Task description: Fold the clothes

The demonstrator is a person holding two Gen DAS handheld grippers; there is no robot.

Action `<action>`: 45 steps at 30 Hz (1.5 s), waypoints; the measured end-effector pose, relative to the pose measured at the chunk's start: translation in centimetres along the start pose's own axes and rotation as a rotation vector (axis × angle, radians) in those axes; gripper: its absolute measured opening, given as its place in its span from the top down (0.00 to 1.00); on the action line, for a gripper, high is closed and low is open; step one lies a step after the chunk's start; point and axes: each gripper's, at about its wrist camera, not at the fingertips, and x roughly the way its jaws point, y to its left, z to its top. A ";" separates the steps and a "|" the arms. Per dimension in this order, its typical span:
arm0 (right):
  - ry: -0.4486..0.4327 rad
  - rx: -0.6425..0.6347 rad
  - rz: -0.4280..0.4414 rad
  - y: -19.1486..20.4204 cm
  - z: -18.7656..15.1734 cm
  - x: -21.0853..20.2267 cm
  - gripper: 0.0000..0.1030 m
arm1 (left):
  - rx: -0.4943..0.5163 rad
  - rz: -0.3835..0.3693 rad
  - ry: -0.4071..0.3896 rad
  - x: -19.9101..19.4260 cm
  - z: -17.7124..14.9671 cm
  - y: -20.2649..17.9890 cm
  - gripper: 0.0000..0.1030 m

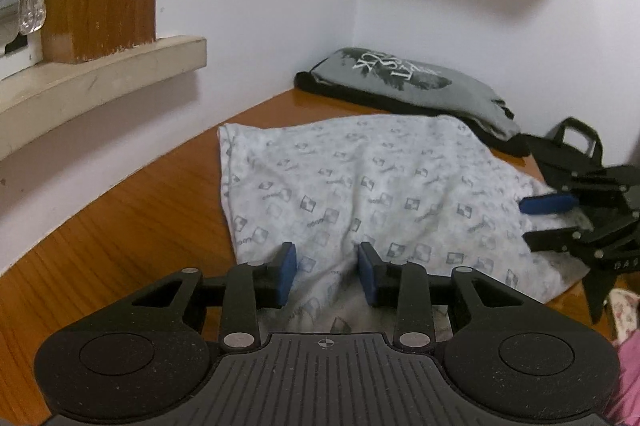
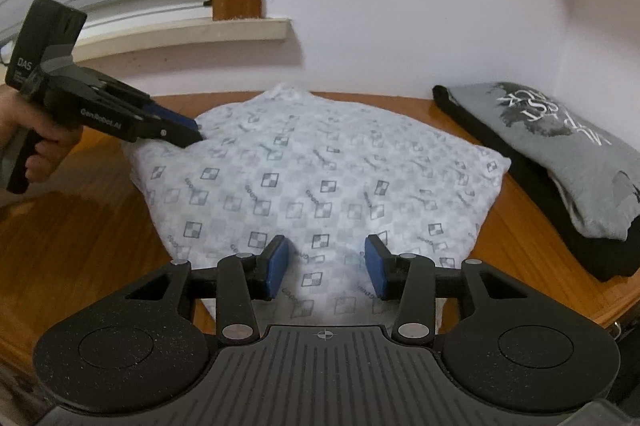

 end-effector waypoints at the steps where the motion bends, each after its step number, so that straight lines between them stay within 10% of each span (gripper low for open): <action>1: 0.001 -0.003 0.000 0.0 0.0 0.0 0.58 | 0.004 0.002 0.000 0.0 0.0 0.0 0.63; 45: -0.016 -0.018 -0.025 0.5 -1.0 -1.1 0.58 | 0.068 -0.008 0.027 -0.3 -0.2 -0.9 0.63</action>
